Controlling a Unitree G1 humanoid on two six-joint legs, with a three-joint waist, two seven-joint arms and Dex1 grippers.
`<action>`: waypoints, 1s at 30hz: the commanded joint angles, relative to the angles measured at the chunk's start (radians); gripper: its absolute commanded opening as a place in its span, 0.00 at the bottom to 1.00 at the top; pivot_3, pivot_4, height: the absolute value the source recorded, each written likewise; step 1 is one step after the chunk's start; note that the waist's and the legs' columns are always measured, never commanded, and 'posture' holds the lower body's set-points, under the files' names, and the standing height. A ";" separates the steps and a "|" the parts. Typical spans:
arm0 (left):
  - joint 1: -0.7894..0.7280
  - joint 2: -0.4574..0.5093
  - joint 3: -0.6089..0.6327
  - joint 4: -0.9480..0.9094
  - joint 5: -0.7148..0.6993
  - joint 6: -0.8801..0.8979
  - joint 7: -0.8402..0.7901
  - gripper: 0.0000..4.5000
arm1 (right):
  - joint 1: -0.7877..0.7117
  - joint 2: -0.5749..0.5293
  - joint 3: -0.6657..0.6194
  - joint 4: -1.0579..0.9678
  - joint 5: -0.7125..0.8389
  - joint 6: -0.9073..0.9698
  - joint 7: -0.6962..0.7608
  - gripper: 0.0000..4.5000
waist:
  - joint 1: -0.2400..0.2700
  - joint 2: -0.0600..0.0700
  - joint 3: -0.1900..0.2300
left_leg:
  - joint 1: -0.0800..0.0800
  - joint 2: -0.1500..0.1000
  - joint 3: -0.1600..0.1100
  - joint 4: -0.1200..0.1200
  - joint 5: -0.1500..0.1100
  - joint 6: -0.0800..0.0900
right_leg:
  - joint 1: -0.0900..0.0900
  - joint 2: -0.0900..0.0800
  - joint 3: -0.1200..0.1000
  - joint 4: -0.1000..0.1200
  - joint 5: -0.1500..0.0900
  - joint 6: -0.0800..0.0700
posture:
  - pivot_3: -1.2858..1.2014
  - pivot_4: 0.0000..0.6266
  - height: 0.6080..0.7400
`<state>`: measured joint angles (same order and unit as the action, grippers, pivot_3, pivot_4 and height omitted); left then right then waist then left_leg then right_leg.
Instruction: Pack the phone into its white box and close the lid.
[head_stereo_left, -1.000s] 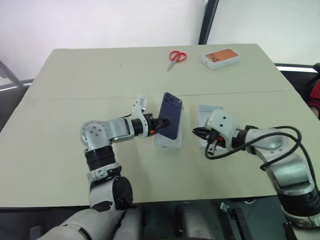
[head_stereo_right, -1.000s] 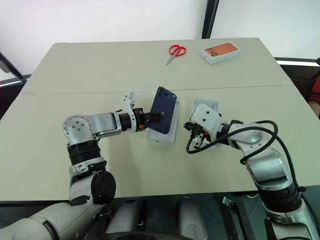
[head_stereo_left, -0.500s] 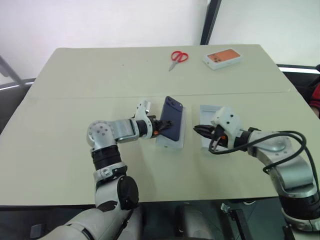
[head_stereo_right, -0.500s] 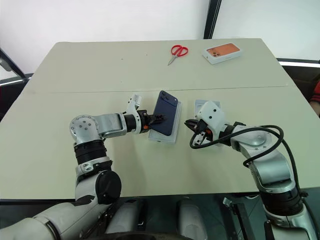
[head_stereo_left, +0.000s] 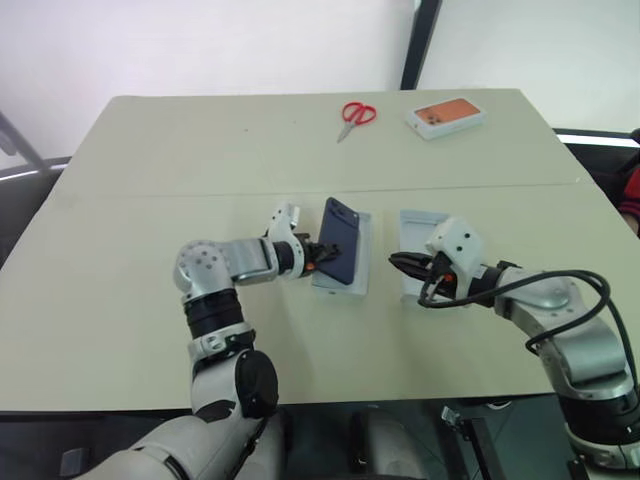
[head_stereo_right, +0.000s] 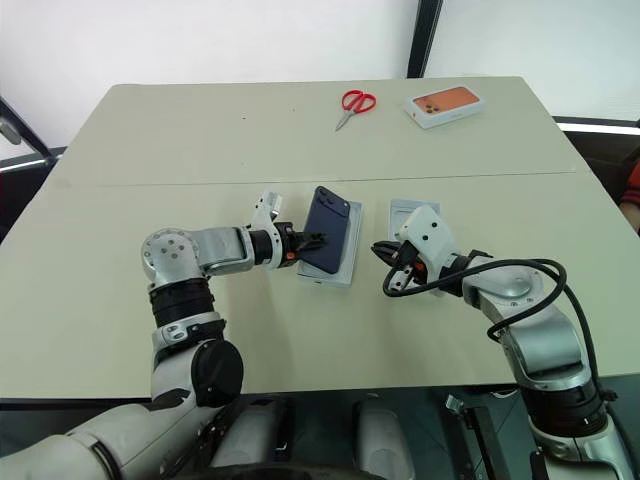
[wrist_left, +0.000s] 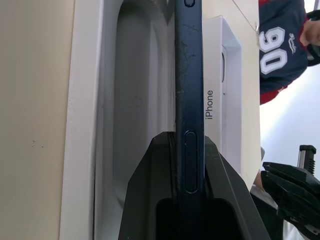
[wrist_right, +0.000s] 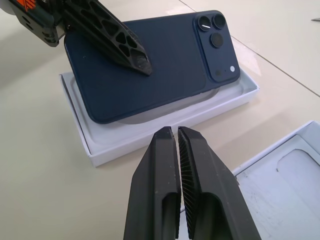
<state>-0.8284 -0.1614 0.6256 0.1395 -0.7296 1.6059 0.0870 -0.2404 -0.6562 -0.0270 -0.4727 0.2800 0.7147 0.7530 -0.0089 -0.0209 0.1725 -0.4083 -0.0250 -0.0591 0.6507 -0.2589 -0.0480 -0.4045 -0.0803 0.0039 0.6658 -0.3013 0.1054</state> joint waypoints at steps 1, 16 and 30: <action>-0.030 -0.043 0.004 -0.005 -0.004 0.007 -0.012 0.00 | -0.003 -0.010 -0.017 -0.025 0.015 -0.017 -0.008 0.04 | 0.000 0.000 0.000 | 0.000 0.000 0.000 0.000 0.000 0.000 | 0.000 0.000 0.000 0.000 0.000 0.000 | 0.52 0.24 1.00; -0.020 -0.054 -0.031 -0.021 -0.021 0.008 -0.024 0.50 | -0.002 -0.011 0.006 -0.019 0.016 -0.026 -0.022 0.04 | 0.000 0.000 0.000 | 0.000 0.000 0.000 0.000 0.000 0.000 | 0.000 0.000 0.000 0.000 0.000 0.000 | 0.52 0.24 1.00; 0.049 0.158 -0.243 -0.123 -0.150 0.008 -0.101 0.99 | 0.003 -0.014 0.017 -0.018 0.013 -0.033 -0.024 0.04 | -0.002 0.000 0.000 | 0.000 0.001 0.000 0.000 0.001 -0.002 | 0.000 0.000 0.000 0.001 0.000 0.000 | 0.52 0.24 1.00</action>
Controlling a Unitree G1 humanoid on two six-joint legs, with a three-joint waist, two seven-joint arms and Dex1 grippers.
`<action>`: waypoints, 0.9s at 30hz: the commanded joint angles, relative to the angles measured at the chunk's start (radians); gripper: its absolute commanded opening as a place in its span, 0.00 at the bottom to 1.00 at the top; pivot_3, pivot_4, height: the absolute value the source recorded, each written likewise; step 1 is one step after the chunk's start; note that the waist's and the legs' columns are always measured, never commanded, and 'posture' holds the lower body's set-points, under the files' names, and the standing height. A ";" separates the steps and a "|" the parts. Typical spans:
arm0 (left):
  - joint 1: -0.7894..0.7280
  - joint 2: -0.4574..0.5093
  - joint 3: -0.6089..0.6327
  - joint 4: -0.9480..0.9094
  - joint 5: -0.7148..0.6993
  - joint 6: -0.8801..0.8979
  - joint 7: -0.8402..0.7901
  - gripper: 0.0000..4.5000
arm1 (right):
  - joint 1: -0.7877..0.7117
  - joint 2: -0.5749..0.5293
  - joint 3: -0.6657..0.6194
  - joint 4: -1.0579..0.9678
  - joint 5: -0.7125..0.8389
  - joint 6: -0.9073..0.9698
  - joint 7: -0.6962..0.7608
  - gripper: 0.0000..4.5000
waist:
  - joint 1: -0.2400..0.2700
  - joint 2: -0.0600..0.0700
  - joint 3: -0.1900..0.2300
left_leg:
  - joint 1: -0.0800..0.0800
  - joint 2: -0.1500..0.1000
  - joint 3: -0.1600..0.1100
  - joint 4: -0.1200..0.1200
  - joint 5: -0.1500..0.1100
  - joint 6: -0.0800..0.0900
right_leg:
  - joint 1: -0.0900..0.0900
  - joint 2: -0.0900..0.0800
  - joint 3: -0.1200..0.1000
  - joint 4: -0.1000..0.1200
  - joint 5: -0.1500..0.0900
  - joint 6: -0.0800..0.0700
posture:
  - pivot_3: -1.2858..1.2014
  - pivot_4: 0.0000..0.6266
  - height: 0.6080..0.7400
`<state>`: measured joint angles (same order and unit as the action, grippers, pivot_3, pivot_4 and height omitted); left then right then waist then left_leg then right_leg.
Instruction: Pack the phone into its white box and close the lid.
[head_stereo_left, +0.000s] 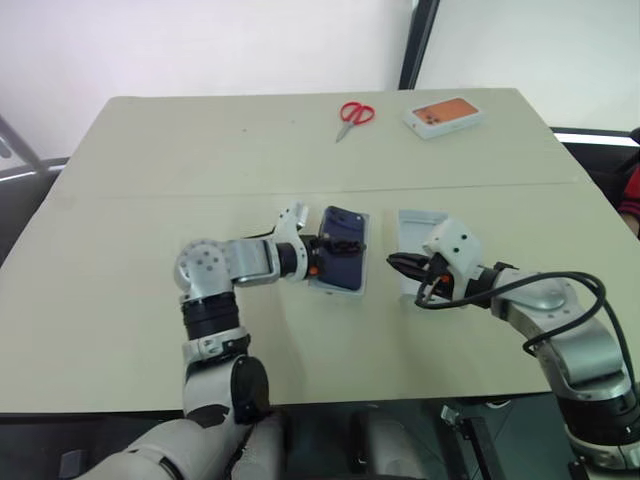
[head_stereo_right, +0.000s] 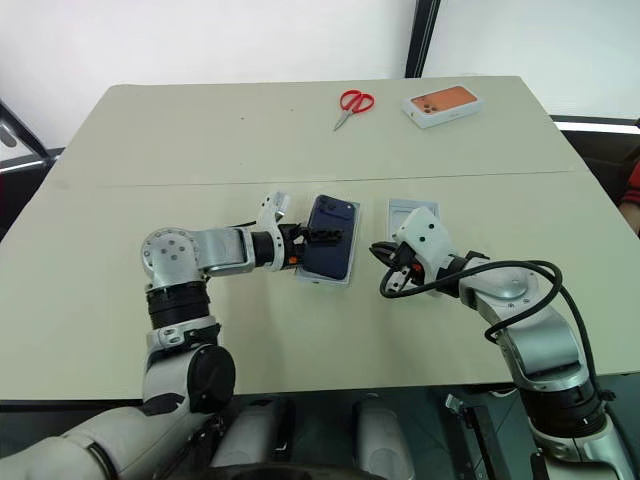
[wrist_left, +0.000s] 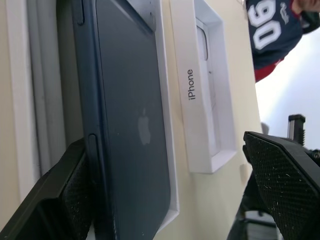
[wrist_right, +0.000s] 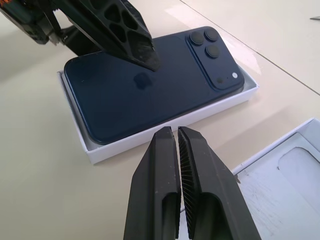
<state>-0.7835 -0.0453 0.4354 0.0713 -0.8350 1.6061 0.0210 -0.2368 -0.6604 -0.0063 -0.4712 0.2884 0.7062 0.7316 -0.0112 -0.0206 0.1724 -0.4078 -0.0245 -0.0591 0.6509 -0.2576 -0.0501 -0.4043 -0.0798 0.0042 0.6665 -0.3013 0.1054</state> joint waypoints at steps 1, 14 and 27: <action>0.009 0.069 -0.078 -0.068 -0.049 0.008 -0.045 0.99 | -0.002 -0.009 -0.003 -0.019 0.004 -0.025 -0.003 0.04 | 0.000 0.000 0.000 | 0.000 0.000 0.000 0.000 0.000 0.000 | 0.000 0.000 0.000 0.000 0.000 0.000 | 0.52 0.24 1.00; 0.064 0.487 -0.204 -0.211 0.054 -0.232 -0.306 0.99 | -0.054 -0.032 0.049 -0.011 -0.032 0.001 -0.021 0.04 | 0.000 0.000 0.000 | 0.000 0.000 0.000 0.000 0.000 0.000 | 0.000 0.000 0.000 0.000 0.000 0.000 | 0.52 0.24 1.00; 0.195 0.649 -0.780 -0.147 0.481 -0.801 -0.682 0.26 | -0.295 0.029 0.346 0.185 -0.260 0.138 -0.151 0.00 | 0.006 0.003 -0.001 | -0.001 0.001 0.002 0.000 -0.004 0.007 | -0.001 -0.001 0.002 -0.001 0.000 -0.001 | 0.52 0.24 1.00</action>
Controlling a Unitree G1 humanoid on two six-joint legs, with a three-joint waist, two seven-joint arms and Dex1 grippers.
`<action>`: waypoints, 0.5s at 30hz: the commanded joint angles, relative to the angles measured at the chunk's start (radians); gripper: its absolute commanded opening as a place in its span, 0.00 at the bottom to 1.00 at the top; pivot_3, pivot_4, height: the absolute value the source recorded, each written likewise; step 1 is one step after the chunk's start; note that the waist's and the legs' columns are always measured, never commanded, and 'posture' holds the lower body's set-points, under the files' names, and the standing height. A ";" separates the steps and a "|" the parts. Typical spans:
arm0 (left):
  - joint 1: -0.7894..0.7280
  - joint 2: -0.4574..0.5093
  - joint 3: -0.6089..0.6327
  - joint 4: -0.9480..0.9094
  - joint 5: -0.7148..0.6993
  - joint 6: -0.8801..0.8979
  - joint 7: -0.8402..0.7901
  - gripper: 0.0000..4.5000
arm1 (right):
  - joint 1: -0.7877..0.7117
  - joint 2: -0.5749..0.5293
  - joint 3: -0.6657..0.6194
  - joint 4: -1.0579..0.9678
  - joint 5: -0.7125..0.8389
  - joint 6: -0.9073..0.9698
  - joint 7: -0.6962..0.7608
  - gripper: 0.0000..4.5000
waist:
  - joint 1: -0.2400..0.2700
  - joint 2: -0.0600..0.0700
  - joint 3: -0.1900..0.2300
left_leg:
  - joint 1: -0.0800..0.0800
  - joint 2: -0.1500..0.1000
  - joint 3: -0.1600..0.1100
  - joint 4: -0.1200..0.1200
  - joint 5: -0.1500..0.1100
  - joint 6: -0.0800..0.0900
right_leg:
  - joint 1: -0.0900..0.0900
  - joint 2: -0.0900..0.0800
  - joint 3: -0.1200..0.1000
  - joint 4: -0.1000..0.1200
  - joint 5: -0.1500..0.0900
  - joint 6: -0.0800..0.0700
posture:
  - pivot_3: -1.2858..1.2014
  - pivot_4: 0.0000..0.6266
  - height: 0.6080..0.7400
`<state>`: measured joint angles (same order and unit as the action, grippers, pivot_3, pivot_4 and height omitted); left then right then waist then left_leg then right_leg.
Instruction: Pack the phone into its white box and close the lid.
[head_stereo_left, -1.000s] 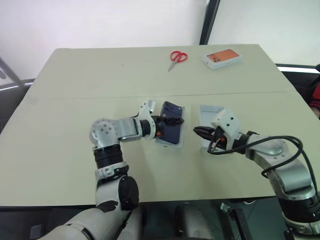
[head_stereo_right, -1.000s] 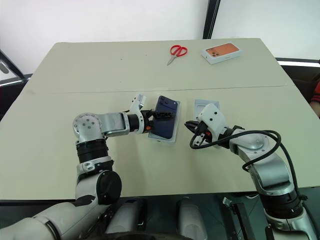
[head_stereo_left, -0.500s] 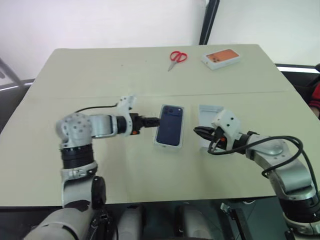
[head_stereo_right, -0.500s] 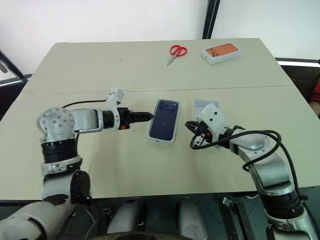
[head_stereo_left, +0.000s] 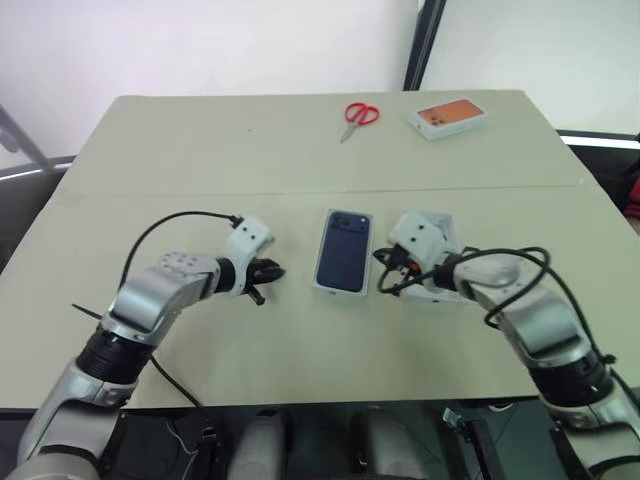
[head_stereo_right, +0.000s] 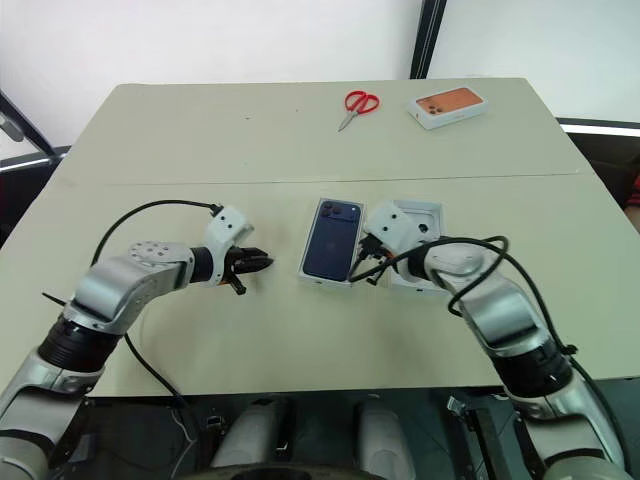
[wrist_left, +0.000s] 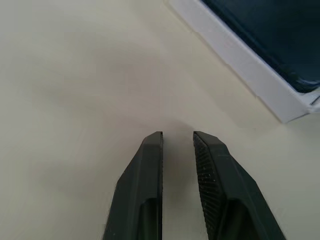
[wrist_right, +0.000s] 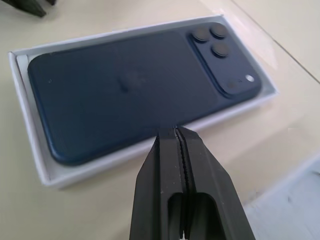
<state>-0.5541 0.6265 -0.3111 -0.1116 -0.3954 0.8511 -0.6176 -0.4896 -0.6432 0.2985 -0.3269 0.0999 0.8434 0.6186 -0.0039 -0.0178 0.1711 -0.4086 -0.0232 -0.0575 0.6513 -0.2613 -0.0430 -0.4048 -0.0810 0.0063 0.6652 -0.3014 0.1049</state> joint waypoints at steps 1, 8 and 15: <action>-0.045 -0.034 -0.047 0.050 0.053 -0.060 -0.062 0.26 | -0.052 0.013 0.062 0.063 -0.094 -0.008 -0.045 0.00 | -0.004 0.000 0.000 | 0.000 -0.001 0.000 0.000 0.000 0.000 | 0.000 0.000 0.000 0.000 0.000 0.000 | 0.52 0.24 1.00; -0.092 -0.119 -0.081 0.130 0.109 -0.097 -0.131 0.26 | -0.099 0.059 0.091 0.183 -0.157 -0.068 -0.051 0.00 | -0.009 0.000 0.000 | 0.000 -0.002 0.000 0.001 0.000 0.001 | 0.000 0.001 -0.001 0.001 0.000 0.000 | 0.52 0.24 1.00; -0.097 -0.189 -0.067 0.120 0.107 -0.069 -0.179 0.26 | -0.094 0.058 0.091 0.154 -0.167 -0.105 0.002 0.00 | -0.005 0.000 0.000 | 0.001 -0.002 0.000 0.002 -0.001 0.001 | 0.001 0.001 -0.001 0.001 0.000 0.000 | 0.52 0.24 1.00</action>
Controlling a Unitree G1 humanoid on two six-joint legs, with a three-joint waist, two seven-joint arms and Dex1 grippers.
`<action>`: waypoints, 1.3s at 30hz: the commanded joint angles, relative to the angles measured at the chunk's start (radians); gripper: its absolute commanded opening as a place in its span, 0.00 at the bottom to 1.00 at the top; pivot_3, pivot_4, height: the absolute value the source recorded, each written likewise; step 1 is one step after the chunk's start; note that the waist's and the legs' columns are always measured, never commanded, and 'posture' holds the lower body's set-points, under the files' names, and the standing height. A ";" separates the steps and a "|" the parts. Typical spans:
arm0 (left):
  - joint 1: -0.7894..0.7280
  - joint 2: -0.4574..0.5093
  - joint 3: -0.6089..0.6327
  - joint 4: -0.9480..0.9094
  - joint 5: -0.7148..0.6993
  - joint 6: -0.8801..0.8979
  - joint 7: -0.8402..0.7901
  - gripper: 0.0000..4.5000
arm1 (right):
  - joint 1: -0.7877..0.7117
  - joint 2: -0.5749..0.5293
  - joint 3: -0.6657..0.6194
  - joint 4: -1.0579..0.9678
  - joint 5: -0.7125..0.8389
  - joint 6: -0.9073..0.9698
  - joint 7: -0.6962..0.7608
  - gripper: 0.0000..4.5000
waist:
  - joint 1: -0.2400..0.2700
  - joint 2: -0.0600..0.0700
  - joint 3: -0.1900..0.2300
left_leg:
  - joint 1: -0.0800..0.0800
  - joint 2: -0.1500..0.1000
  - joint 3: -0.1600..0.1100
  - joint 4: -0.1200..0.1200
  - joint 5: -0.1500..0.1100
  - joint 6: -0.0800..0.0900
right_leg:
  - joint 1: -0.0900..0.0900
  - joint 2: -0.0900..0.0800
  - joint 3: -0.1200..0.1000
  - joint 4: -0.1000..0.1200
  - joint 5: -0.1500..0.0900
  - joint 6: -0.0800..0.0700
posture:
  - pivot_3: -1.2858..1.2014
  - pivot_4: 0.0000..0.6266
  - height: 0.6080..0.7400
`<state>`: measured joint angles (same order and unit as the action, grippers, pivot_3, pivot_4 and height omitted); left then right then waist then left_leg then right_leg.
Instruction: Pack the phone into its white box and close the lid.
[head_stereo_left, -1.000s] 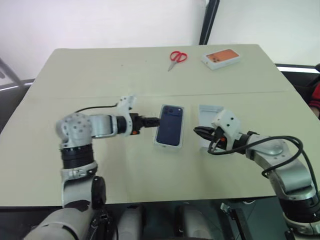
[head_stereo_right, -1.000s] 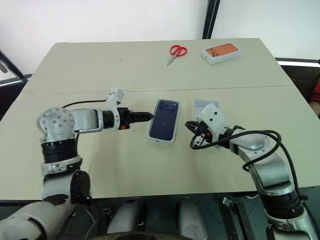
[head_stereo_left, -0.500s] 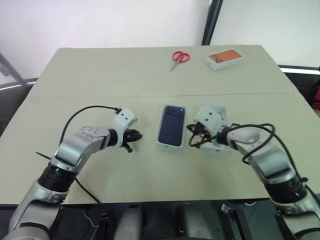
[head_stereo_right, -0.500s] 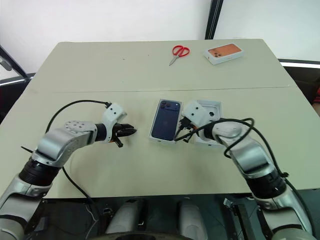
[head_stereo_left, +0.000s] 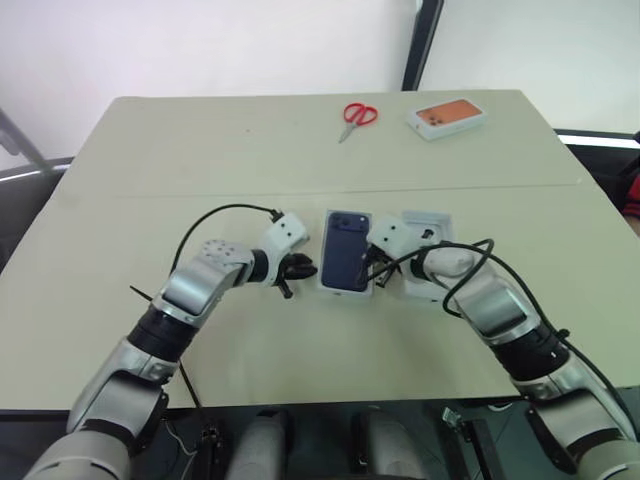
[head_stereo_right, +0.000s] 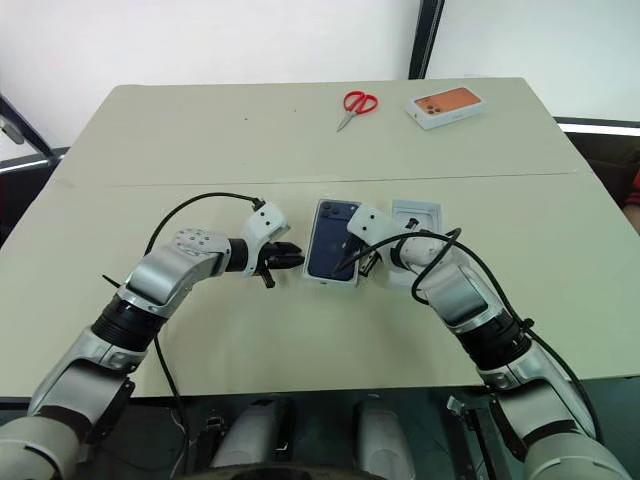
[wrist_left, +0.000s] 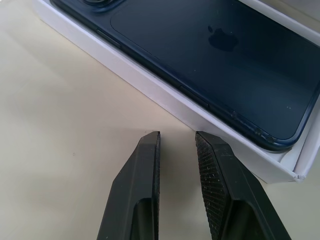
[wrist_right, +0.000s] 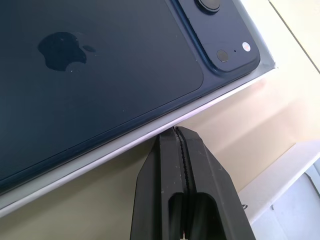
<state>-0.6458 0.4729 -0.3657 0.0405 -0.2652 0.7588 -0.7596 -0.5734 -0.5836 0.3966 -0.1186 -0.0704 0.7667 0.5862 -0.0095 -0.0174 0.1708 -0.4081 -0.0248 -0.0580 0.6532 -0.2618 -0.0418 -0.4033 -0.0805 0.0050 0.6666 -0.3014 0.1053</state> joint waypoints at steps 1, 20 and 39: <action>-0.003 -0.040 -0.008 -0.045 -0.031 0.034 -0.045 0.26 | -0.006 -0.005 -0.009 -0.068 0.006 -0.030 0.047 0.00 | 0.000 0.000 0.000 | 0.000 0.000 0.000 0.000 0.000 0.000 | 0.000 0.000 0.000 0.000 0.000 0.000 | 0.52 0.24 1.00; 0.116 0.019 -0.045 -0.277 -0.053 0.178 -0.144 0.26 | 0.243 -0.153 -0.035 -0.529 0.082 0.149 0.204 0.00 | -0.003 0.001 0.000 | 0.001 0.002 -0.001 -0.001 0.000 0.001 | 0.001 0.001 0.000 0.000 0.000 0.000 | 0.52 0.24 1.00; 0.164 0.121 0.068 -0.305 -0.087 0.173 -0.134 0.26 | 0.112 -0.134 -0.121 -0.455 0.126 0.192 0.155 0.00 | -0.004 0.001 0.000 | 0.003 0.003 -0.002 -0.001 -0.001 0.001 | 0.004 0.001 -0.002 -0.001 0.000 0.000 | 0.52 0.24 1.00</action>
<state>-0.4835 0.5838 -0.3292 -0.2446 -0.3444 0.9303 -0.9004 -0.4519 -0.7242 0.2920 -0.5720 0.0458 0.9656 0.7485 -0.0131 -0.0167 0.1705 -0.4047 -0.0215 -0.0603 0.6519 -0.2624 -0.0408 -0.3989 -0.0794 0.0029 0.6649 -0.3017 0.1054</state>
